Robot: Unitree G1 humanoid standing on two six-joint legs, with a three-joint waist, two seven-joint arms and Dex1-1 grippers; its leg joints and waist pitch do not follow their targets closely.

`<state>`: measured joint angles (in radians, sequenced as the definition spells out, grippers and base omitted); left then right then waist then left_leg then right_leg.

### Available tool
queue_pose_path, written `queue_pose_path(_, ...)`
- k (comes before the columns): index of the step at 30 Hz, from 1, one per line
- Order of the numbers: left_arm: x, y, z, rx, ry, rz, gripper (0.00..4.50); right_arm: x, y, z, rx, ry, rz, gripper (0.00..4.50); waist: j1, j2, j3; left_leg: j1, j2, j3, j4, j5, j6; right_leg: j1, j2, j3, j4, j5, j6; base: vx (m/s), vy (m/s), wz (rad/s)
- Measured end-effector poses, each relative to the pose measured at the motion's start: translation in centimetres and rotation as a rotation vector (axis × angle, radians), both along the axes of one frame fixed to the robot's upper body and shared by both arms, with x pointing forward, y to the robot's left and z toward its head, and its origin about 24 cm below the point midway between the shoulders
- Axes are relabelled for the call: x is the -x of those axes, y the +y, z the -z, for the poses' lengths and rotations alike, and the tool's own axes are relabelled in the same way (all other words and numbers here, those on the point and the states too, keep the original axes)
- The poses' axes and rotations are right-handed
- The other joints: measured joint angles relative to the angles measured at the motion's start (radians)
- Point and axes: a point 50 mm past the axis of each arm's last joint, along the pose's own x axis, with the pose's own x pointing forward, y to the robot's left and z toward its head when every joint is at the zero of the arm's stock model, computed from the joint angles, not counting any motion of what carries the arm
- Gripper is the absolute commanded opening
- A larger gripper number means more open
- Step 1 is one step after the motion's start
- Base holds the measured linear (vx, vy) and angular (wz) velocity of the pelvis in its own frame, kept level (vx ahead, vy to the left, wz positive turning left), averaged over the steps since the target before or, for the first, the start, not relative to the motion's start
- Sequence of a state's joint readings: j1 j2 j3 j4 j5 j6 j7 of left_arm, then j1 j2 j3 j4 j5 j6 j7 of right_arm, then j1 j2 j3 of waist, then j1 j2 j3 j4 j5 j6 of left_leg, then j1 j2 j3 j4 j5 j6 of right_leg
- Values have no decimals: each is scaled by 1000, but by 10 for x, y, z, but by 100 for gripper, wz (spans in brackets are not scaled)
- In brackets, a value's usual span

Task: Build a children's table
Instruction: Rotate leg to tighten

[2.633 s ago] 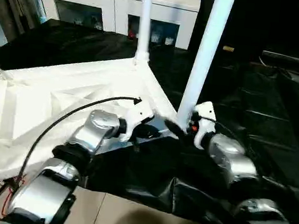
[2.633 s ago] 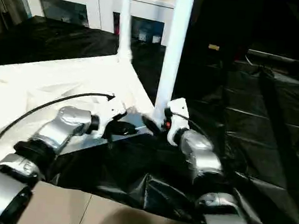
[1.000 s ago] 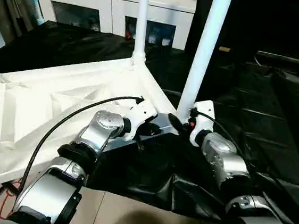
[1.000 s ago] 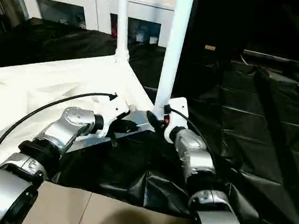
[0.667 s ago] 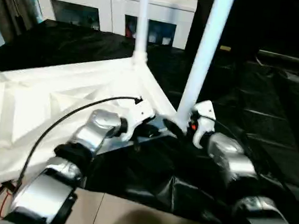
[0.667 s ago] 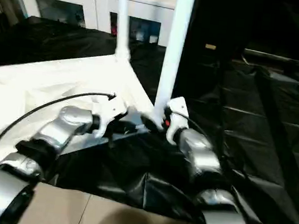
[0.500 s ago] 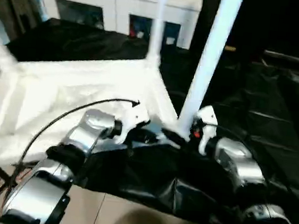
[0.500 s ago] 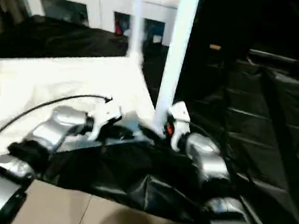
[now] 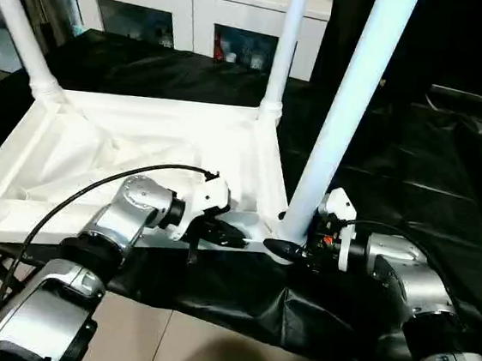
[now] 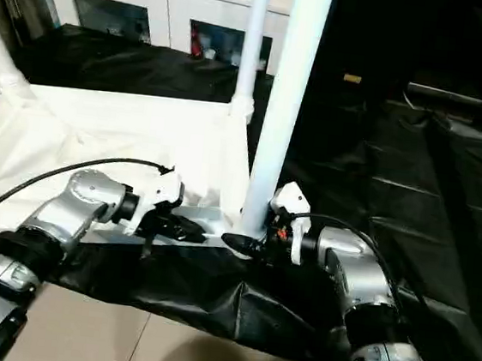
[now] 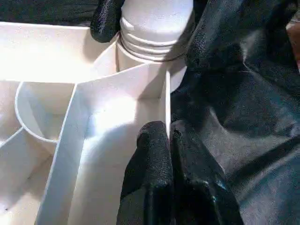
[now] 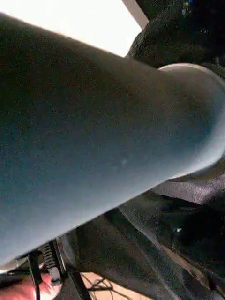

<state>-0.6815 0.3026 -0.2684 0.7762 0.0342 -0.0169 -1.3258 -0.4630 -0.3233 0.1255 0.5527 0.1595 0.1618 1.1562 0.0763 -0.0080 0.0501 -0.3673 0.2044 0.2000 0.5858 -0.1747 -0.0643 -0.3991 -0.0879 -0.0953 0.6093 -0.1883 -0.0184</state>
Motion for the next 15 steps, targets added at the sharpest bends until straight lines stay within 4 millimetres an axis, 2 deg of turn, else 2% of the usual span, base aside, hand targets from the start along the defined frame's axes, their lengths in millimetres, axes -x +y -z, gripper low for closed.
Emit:
queue_pose_path(2,0,0,0,0,-1,3,0,0,0,0,0,3,1,317,1,0,0,0,0,0,0,0,0,0,0,0,0,0,0,0,0,0)
queue_pose_path(8,1,0,0,-1,0,5,0,0,2,0,-4,6,1,279,2,0,0,0,0,0,0,0,0,0,0,0,0,0,0,0,0,0)
queue_pose_path(15,-1,0,1,0,-3,-36,0,-2,4,2,-21,5,70,270,1,0,0,1,0,0,1,0,0,0,0,0,0,0,0,0,0,0)
